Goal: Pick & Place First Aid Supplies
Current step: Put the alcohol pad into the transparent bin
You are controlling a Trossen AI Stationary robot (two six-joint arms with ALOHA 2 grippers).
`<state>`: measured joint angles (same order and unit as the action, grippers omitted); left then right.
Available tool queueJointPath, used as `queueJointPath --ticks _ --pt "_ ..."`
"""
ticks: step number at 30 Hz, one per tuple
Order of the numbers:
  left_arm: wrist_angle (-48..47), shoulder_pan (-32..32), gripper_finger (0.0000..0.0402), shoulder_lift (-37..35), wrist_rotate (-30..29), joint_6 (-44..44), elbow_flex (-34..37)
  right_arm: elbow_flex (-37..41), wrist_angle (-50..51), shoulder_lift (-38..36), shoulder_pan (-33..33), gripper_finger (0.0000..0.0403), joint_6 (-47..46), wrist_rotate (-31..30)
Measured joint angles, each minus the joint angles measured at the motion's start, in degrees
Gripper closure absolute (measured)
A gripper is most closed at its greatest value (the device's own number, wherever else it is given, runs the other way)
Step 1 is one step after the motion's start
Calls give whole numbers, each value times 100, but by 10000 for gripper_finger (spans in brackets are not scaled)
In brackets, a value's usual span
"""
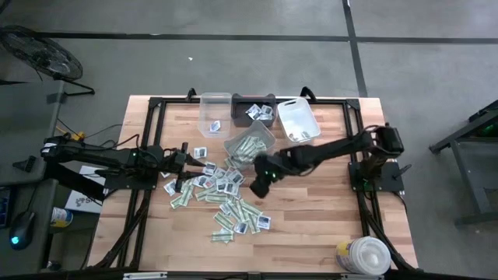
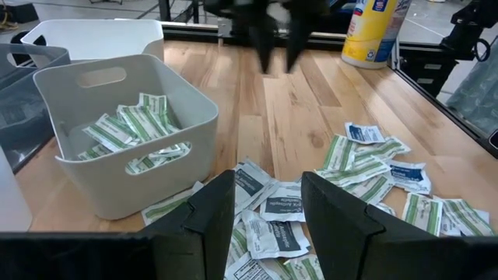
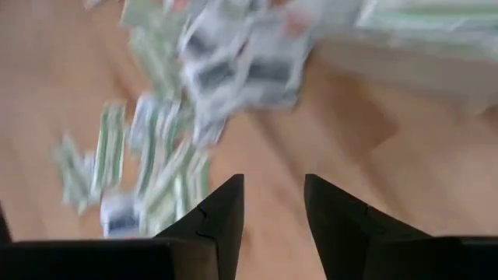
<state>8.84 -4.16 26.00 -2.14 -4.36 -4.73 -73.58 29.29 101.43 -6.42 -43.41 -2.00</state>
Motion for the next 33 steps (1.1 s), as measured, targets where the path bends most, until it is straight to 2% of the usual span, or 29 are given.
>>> queueJointPath --ticks 6,17,22,33 --pt "0 1 252 2 0 1 0 19 231 0 -690 274 346 111" --pt "2 0 252 2 0 1 0 26 44 373 -1962 274 1205 -539" --pt "0 1 252 2 0 0 0 -14 -652 765 -2216 274 1605 -737" --pt "2 1 252 2 0 0 0 -460 -700 1381 -2449 274 2087 -1176"
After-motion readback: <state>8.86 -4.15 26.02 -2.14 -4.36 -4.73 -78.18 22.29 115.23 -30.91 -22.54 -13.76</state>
